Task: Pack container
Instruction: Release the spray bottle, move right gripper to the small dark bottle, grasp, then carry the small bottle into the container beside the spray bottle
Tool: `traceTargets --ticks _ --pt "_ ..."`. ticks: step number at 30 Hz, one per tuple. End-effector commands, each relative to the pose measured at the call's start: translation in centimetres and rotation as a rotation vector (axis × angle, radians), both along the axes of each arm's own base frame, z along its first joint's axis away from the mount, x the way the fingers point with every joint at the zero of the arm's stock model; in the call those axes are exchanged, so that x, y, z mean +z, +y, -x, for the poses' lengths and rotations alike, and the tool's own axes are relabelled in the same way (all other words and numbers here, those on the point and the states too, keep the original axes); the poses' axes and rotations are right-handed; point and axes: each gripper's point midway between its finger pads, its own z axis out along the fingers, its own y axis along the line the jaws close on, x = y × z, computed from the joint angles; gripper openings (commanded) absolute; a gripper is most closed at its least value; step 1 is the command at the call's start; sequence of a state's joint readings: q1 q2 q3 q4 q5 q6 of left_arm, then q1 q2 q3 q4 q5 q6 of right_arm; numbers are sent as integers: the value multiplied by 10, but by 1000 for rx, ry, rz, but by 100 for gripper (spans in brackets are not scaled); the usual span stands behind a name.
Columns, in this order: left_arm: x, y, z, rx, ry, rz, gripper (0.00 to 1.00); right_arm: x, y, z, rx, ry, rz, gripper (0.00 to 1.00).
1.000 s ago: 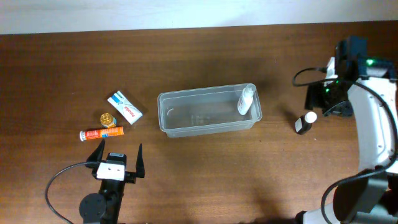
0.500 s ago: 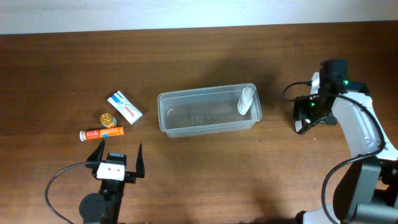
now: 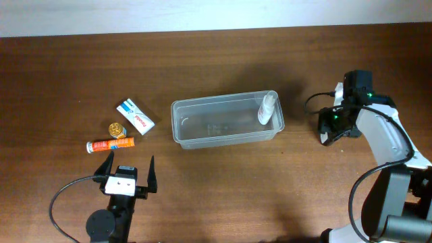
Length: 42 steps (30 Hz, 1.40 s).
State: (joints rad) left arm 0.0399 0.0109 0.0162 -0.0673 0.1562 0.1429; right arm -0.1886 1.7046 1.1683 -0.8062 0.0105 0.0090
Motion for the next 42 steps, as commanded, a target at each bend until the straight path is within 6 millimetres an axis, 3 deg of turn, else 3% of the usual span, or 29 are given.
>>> traceTargets --ticks 1,9,20,26,31,35,42 --pt "-2 2 0 10 -2 -20 99 -10 2 3 2 25 -20 55" --pt "-2 2 0 10 -2 -20 100 -23 5 4 5 57 -41 44" --pt "-2 2 0 10 -2 -20 99 -24 5 3 5 54 -44 20" --pt "-2 2 0 10 -2 -20 99 -14 16 -4 20 23 -104 18" --pt "-2 2 0 10 -2 -20 99 14 21 -11 30 -20 -131 17" --pt "-2 2 0 10 -2 -20 100 51 22 -16 37 -70 -132 17" --pt "-2 2 0 10 -2 -20 99 140 44 -22 94 -269 -215 17"
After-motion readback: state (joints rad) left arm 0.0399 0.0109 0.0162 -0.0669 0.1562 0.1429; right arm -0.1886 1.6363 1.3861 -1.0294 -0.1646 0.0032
